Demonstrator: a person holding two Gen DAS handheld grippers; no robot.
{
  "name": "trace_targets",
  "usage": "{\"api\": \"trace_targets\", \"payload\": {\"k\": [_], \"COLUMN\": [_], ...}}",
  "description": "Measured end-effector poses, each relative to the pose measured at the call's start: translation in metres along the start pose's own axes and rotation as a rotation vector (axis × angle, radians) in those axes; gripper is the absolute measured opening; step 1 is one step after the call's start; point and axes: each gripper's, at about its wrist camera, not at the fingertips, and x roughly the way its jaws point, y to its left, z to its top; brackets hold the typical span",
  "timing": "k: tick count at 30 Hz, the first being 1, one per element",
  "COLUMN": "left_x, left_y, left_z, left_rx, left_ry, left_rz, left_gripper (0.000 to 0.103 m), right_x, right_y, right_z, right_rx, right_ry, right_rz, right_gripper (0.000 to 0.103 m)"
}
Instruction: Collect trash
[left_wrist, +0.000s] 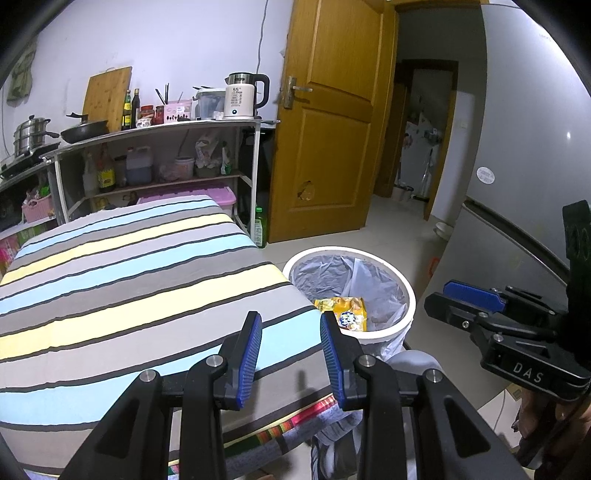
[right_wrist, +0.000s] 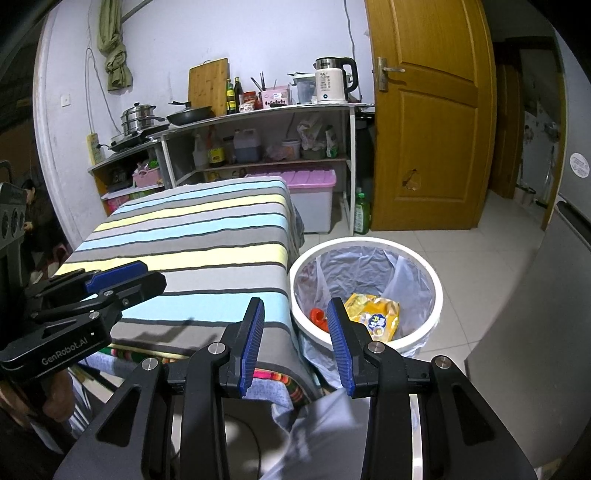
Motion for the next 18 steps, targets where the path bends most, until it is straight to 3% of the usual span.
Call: {"api": "trace_targets", "payload": {"k": [18], "left_x": [0.0017], "left_y": [-0.0035], "left_z": [-0.0045], "left_rx": [0.004], "left_ry": [0.012], "left_rz": [-0.001], "left_gripper": [0.032], "right_x": [0.0024], "right_y": [0.0031], "right_z": [-0.0049], "right_rx": [-0.003], "right_ry": [0.003], "right_rz": [0.001], "right_gripper": [0.037]}}
